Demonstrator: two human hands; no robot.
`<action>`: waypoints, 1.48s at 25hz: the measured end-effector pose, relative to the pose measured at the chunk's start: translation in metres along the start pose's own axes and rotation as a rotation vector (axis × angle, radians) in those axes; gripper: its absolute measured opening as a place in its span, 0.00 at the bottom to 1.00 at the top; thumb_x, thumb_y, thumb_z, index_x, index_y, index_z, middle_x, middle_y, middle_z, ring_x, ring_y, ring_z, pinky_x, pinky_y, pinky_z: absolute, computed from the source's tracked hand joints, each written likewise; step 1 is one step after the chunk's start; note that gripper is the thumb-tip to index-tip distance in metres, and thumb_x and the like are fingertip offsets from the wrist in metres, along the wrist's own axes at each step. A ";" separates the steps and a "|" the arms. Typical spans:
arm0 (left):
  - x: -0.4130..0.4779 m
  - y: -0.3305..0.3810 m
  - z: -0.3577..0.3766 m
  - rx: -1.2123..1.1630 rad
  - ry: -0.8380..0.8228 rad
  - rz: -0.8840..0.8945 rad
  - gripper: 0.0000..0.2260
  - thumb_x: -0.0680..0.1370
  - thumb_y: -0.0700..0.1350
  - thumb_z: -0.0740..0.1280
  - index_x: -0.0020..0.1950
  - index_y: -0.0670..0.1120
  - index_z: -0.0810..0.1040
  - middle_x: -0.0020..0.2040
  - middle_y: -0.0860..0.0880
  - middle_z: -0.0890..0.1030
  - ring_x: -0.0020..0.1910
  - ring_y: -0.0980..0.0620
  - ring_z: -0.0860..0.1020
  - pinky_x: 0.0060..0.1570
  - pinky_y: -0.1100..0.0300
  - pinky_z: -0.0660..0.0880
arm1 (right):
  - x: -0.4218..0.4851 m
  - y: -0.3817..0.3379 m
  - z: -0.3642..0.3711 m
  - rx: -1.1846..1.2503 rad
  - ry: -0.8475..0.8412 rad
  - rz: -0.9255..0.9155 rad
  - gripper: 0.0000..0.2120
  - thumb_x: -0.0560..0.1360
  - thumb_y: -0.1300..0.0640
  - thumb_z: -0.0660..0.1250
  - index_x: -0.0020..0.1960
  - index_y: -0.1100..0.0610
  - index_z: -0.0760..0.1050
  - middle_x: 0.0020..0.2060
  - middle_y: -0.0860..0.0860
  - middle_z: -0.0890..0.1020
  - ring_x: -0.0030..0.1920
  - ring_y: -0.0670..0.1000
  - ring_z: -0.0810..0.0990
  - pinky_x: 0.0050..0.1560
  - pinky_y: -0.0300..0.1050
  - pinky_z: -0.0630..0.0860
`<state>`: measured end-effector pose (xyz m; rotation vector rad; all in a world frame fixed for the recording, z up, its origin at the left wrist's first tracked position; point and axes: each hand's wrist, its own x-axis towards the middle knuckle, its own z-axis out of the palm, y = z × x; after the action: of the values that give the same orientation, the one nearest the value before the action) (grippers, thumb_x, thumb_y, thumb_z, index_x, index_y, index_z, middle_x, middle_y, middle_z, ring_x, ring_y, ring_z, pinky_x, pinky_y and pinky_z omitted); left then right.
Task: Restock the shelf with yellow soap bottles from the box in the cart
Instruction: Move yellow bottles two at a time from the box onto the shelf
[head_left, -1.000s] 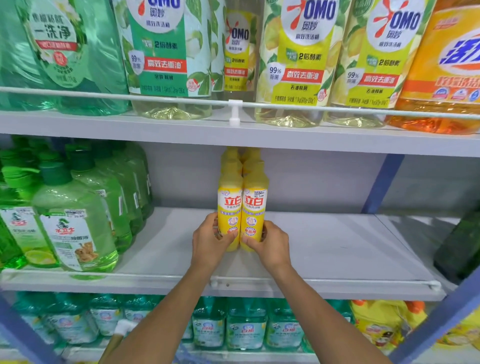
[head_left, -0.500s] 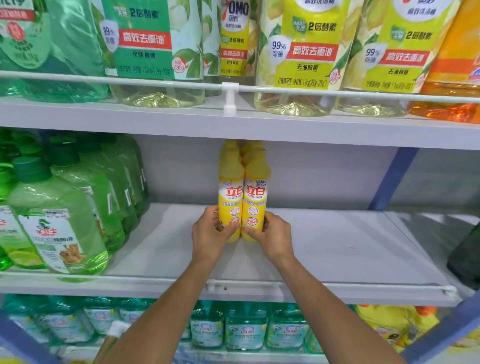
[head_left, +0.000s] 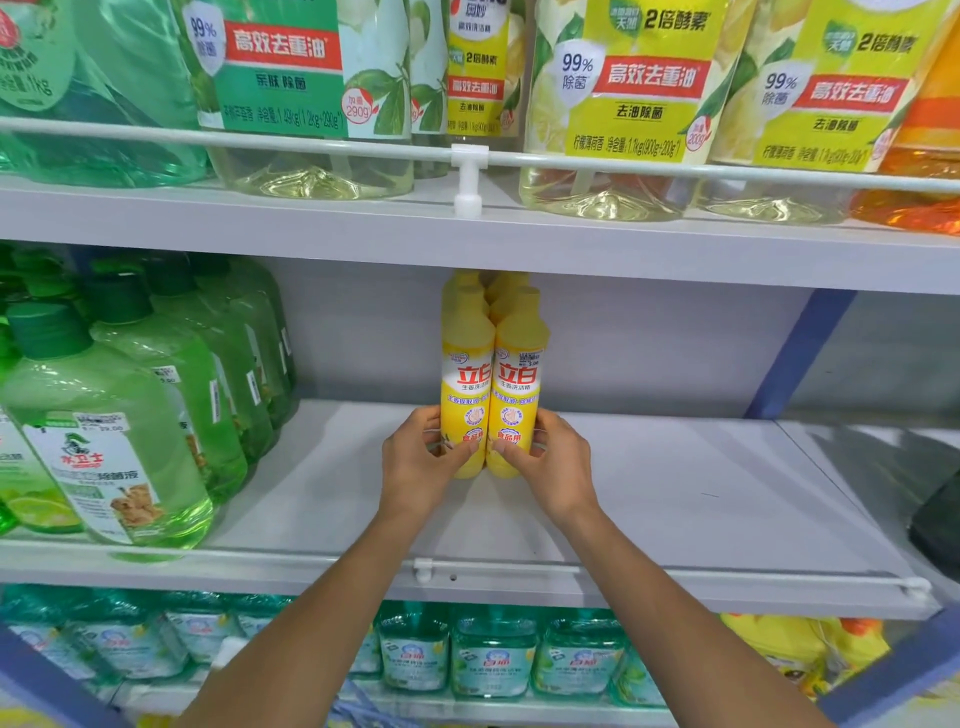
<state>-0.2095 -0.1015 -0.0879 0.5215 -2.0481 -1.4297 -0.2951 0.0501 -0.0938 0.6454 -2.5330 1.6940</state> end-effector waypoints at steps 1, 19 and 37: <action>0.000 0.000 0.001 0.002 0.007 -0.003 0.23 0.68 0.49 0.81 0.61 0.48 0.79 0.50 0.56 0.83 0.48 0.63 0.81 0.52 0.61 0.80 | 0.001 0.000 0.000 0.003 -0.002 0.003 0.27 0.70 0.47 0.79 0.66 0.52 0.77 0.58 0.46 0.84 0.55 0.47 0.83 0.58 0.45 0.82; -0.005 0.012 0.005 0.128 -0.004 -0.055 0.25 0.71 0.50 0.79 0.64 0.47 0.76 0.58 0.50 0.82 0.55 0.51 0.80 0.58 0.53 0.79 | 0.004 -0.011 -0.006 -0.103 -0.079 0.077 0.27 0.71 0.47 0.79 0.67 0.52 0.76 0.60 0.49 0.83 0.57 0.51 0.83 0.60 0.50 0.82; -0.191 0.086 -0.079 1.247 -0.594 0.334 0.43 0.74 0.73 0.60 0.79 0.46 0.58 0.73 0.41 0.68 0.71 0.41 0.67 0.68 0.45 0.67 | -0.188 -0.079 -0.096 -0.990 -0.406 -0.173 0.43 0.77 0.31 0.60 0.82 0.54 0.53 0.79 0.58 0.59 0.79 0.61 0.57 0.77 0.59 0.61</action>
<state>-0.0125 -0.0108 -0.0323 0.1614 -3.1739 0.0778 -0.1146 0.1704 -0.0315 1.0798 -2.9542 0.1308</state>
